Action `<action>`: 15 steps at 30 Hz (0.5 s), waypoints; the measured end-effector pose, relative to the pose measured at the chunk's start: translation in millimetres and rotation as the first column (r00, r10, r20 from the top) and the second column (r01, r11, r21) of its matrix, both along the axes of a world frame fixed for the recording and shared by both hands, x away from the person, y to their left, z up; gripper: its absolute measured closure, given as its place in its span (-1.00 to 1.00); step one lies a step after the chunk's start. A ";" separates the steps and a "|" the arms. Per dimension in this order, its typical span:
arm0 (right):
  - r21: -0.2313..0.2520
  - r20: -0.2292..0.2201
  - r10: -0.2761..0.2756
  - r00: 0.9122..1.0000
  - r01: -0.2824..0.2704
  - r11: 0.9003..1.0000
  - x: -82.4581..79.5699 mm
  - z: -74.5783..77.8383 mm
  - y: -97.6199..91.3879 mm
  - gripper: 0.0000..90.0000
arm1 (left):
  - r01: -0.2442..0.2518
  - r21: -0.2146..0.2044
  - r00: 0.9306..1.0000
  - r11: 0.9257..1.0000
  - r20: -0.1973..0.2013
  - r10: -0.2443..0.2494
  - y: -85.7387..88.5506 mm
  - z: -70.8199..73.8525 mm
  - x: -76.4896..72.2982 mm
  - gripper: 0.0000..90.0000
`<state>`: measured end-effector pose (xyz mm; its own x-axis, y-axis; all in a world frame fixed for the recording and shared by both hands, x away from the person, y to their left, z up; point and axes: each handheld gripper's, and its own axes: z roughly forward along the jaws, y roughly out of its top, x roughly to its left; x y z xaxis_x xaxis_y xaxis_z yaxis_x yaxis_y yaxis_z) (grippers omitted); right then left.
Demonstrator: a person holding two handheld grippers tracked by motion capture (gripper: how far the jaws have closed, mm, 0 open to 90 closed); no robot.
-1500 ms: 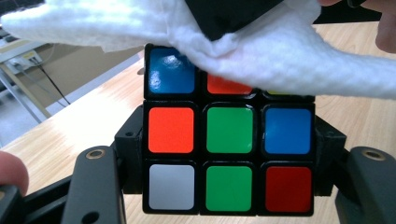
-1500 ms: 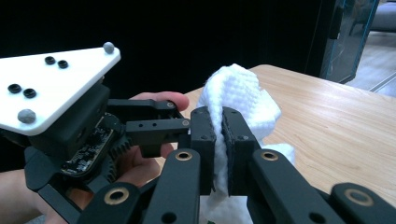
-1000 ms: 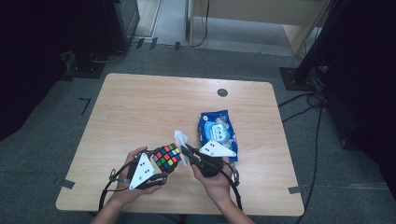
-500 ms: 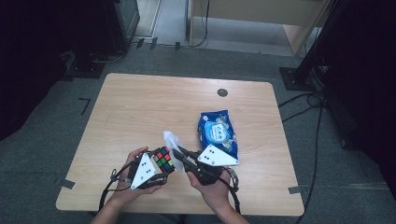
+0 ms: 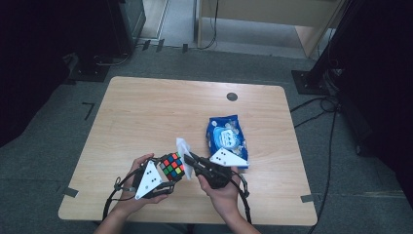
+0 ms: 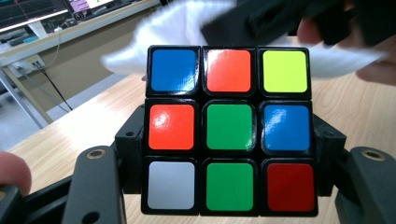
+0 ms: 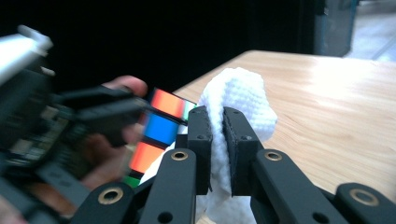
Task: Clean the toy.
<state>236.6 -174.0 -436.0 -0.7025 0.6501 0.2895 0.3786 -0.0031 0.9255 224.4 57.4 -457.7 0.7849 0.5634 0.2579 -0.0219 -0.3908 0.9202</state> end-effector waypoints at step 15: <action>-0.187 -0.109 -0.195 0.975 0.172 0.967 33.4 -26.2 -31.3 0.54 | -0.050 -0.057 0.999 0.997 -0.012 0.050 11.7 2.0 7.5 -0.24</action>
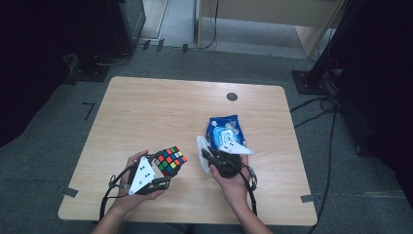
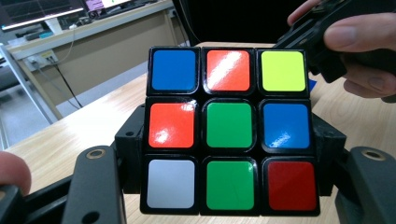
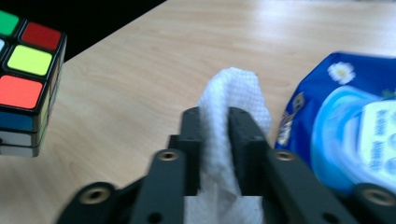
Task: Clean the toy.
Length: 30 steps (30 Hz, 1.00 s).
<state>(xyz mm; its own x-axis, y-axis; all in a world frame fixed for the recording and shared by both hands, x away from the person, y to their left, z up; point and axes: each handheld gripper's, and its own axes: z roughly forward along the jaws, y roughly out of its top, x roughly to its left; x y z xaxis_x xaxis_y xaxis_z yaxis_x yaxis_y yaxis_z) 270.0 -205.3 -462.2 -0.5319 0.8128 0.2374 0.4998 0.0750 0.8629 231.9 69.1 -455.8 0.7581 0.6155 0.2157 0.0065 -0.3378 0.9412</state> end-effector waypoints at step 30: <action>0.451 -0.191 0.249 0.949 -0.141 0.881 -20.2 12.0 42.1 -0.24 | -0.041 -0.010 0.999 0.999 0.019 0.041 -21.0 -6.0 -8.1 -0.24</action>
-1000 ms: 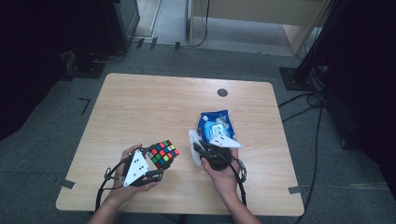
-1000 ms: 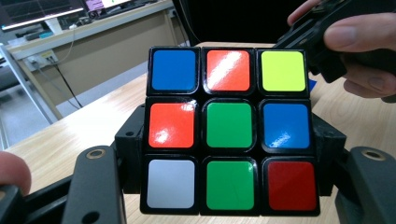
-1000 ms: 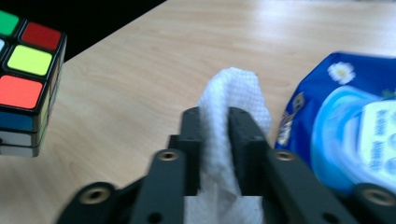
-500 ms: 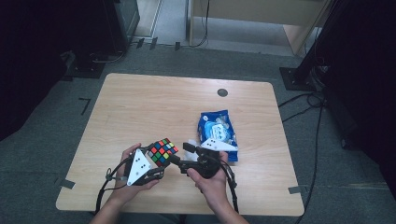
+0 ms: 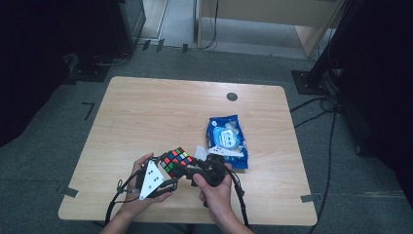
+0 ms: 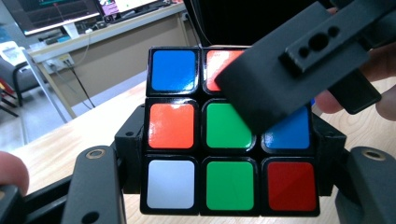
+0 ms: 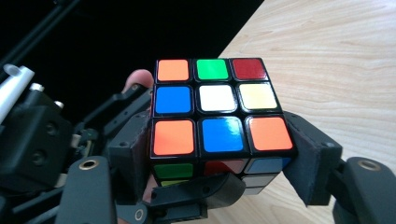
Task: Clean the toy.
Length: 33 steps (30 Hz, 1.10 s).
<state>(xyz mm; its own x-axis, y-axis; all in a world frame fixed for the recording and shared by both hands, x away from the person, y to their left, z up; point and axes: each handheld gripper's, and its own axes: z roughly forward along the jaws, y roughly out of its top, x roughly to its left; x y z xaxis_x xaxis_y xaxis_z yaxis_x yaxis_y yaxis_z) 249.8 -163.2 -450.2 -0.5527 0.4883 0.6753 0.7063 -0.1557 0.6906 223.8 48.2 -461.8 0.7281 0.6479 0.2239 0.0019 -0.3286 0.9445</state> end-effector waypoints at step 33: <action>-0.114 0.042 0.028 0.999 -0.023 0.993 6.1 24.6 -21.7 -0.24 | 0.000 0.085 1.000 0.996 0.020 -0.002 11.0 -4.6 6.6 -0.43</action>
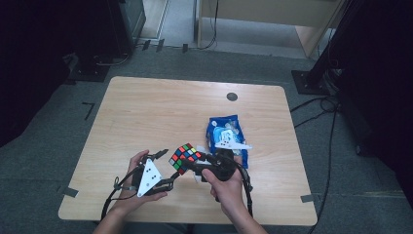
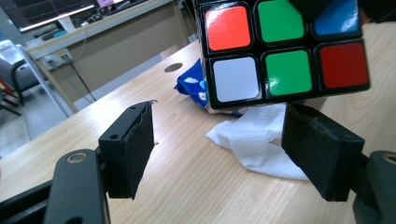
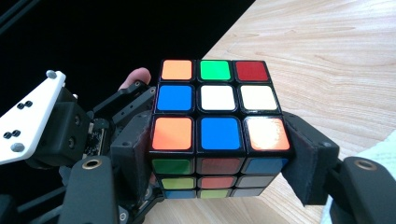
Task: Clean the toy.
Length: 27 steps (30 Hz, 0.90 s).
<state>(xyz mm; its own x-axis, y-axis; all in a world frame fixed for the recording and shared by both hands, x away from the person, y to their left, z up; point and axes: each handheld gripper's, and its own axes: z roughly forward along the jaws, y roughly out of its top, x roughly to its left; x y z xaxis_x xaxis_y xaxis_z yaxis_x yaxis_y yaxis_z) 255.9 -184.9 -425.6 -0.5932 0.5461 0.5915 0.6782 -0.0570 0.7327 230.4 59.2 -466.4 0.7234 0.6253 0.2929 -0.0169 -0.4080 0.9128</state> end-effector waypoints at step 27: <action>-0.053 -0.033 0.077 0.996 -0.079 0.996 3.1 -5.7 7.6 -0.24 | 0.050 0.088 0.998 0.995 0.043 -0.054 -21.4 3.8 -14.7 -0.54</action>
<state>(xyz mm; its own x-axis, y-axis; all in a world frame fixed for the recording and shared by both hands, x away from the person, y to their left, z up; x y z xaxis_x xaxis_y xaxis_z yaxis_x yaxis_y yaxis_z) 259.0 -177.3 -431.3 -0.6172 0.5305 0.5811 0.7012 0.0359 0.7120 215.7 37.8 -462.6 0.7394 0.5576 0.3774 -0.0805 -0.4833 0.8718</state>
